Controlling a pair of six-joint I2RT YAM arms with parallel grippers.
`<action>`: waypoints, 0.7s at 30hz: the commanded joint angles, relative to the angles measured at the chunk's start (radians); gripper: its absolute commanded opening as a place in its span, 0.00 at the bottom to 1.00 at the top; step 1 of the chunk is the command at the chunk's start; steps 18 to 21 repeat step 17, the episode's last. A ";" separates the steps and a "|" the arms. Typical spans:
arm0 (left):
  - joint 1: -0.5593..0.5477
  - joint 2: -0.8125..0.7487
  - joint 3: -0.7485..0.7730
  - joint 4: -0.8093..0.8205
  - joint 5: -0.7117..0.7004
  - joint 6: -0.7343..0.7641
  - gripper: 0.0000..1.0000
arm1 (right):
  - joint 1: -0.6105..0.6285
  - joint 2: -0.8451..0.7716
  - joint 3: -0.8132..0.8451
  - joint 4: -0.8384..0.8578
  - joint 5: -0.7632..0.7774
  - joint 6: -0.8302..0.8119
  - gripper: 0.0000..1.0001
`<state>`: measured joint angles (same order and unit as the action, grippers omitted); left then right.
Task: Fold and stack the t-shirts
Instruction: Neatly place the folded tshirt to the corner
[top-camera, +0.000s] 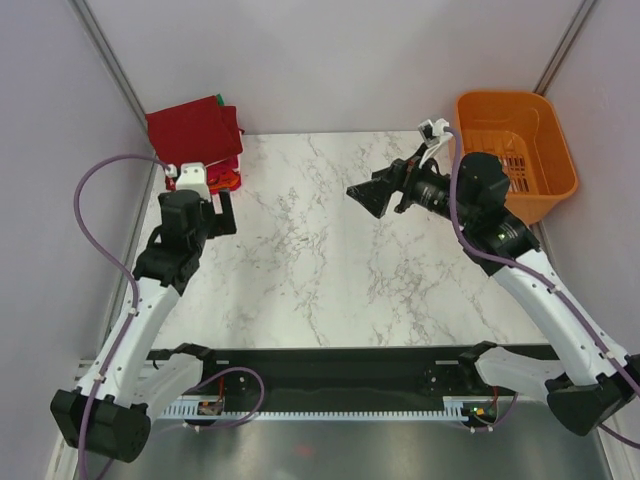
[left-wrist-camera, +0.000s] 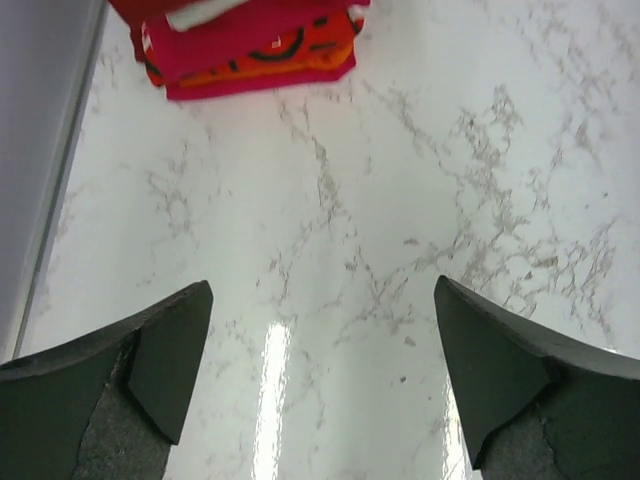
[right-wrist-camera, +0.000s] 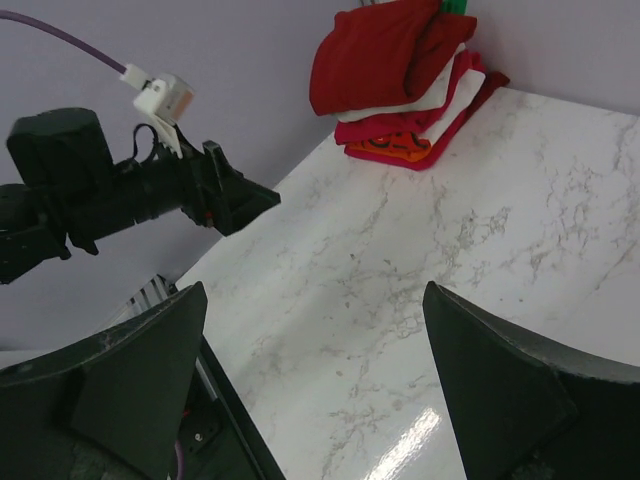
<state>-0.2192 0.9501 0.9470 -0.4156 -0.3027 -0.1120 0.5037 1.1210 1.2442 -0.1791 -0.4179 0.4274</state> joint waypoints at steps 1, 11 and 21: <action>0.004 -0.059 -0.056 0.006 -0.020 -0.097 1.00 | -0.001 -0.023 -0.009 0.026 -0.028 -0.009 0.98; 0.004 -0.085 -0.105 -0.008 -0.044 -0.101 1.00 | 0.001 -0.104 -0.037 0.039 -0.053 0.016 0.98; 0.004 -0.097 -0.108 -0.008 -0.062 -0.133 1.00 | -0.001 -0.110 -0.057 0.066 -0.055 0.016 0.98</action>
